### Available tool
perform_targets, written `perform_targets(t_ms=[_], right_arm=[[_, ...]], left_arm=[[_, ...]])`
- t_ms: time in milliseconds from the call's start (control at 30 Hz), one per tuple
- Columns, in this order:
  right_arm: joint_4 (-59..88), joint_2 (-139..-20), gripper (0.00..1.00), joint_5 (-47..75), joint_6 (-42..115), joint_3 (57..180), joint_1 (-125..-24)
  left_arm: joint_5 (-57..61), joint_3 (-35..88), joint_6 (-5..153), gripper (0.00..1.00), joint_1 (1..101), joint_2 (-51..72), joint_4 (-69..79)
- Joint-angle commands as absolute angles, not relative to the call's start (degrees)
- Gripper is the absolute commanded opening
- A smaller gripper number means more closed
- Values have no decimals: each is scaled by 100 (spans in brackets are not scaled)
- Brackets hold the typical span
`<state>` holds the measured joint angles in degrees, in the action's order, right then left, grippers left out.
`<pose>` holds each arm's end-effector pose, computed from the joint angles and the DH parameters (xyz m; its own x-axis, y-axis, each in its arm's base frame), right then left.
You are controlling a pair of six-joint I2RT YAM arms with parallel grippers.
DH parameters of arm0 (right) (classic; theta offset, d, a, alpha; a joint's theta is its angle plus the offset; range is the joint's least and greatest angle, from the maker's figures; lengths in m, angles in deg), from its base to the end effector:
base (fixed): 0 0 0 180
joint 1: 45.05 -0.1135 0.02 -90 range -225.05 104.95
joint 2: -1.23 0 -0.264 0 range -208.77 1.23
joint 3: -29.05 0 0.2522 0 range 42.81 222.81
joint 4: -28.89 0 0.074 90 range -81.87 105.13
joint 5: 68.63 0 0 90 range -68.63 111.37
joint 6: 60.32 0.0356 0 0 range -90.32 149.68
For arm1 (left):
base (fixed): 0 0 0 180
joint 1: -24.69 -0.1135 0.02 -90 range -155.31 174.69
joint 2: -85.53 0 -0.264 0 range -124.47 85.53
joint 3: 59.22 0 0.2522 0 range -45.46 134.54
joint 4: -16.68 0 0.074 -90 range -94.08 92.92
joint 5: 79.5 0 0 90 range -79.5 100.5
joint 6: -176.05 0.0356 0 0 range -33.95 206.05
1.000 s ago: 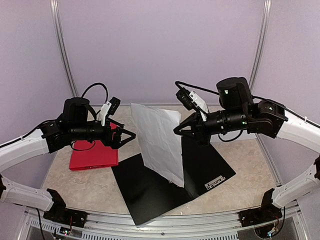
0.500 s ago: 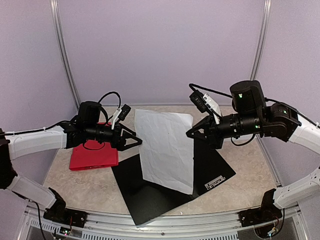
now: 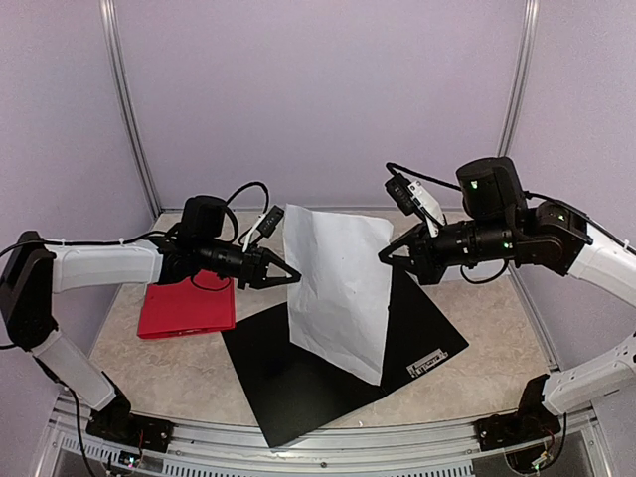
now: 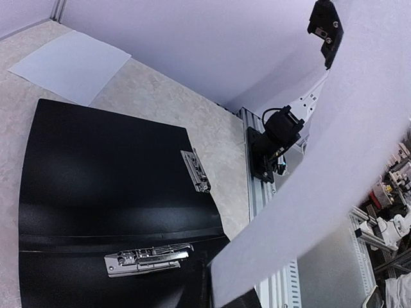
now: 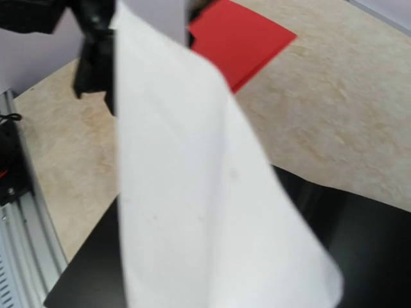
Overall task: Put the files into the folder
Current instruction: Pass from the right arm to the left, then place the file on the spring clip of the folder.
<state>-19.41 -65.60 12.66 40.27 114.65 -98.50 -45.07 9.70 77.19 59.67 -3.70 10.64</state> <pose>0.1445 0.2040 0.3835 -0.4489 -0.3005 -0.8416 -0.8037 0.5474 0.2333 0.2596 -0.2174 0.2482 -0.5025 0.2453 -0.8290 0.8626 0.0783 -0.4997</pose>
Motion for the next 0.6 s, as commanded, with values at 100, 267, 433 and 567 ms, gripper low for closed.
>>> perform_targets(t_ms=[100,267,433,567], right_arm=[[-2463,-6873,0,1709,4282,11503,-9604],[-2615,-7006,32,1879,4310,11604,-9484],[-2779,-7200,60,2045,4273,11824,-9480],[-2927,-7287,66,2289,4277,11996,-9458]], left_arm=[[-3881,1030,7492,0,6018,210,326],[-2581,882,6931,0,6181,917,-885],[-1541,814,5807,0,6440,1572,-2321],[-1479,358,4485,0,6485,2224,-3165]])
